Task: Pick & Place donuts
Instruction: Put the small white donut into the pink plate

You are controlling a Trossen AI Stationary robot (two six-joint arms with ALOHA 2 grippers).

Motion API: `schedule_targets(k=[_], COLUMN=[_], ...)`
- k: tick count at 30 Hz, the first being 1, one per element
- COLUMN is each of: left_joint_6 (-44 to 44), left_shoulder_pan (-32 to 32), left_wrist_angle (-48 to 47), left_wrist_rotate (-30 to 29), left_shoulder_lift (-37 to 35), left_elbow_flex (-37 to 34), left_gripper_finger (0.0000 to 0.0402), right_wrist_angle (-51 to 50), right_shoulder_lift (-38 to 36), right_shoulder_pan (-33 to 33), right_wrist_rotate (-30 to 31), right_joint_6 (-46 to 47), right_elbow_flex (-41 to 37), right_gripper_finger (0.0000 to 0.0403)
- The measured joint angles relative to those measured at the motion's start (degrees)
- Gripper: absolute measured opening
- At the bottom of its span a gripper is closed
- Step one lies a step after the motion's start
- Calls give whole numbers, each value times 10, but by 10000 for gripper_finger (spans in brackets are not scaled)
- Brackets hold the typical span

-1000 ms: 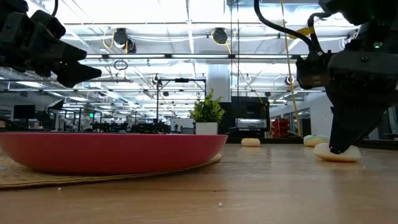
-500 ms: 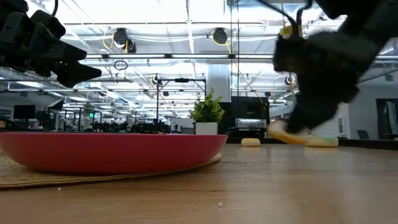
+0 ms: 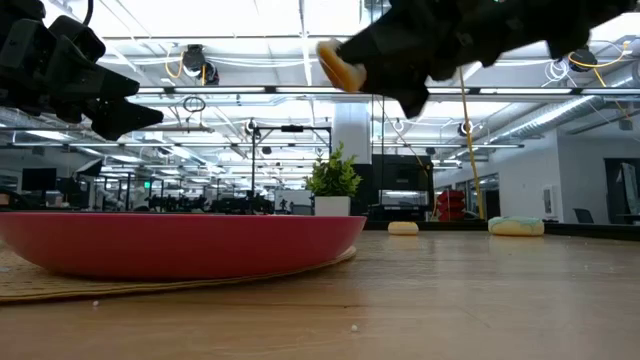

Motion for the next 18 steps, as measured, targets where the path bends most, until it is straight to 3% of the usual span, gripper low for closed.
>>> schedule_targets(k=[6, 14, 18], left_joint_6=[0, 0, 0], left_shoulder_pan=[0, 0, 0], left_wrist_angle=[0, 1, 1], left_wrist_rotate=[0, 0, 0], left_shoulder_lift=[0, 0, 0], left_elbow_flex=[0, 0, 0], left_gripper_finger=[365, 365, 365], right_wrist_angle=[-100, -339, -447], right_shoulder_lift=[21, 153, 227], right_shoulder_pan=[-8, -15, -38], right_wrist_rotate=[-30, -34, -81], right_joint_6=[-49, -142, -138], right_elbow_flex=[106, 370, 471], right_gripper_finger=[146, 146, 146])
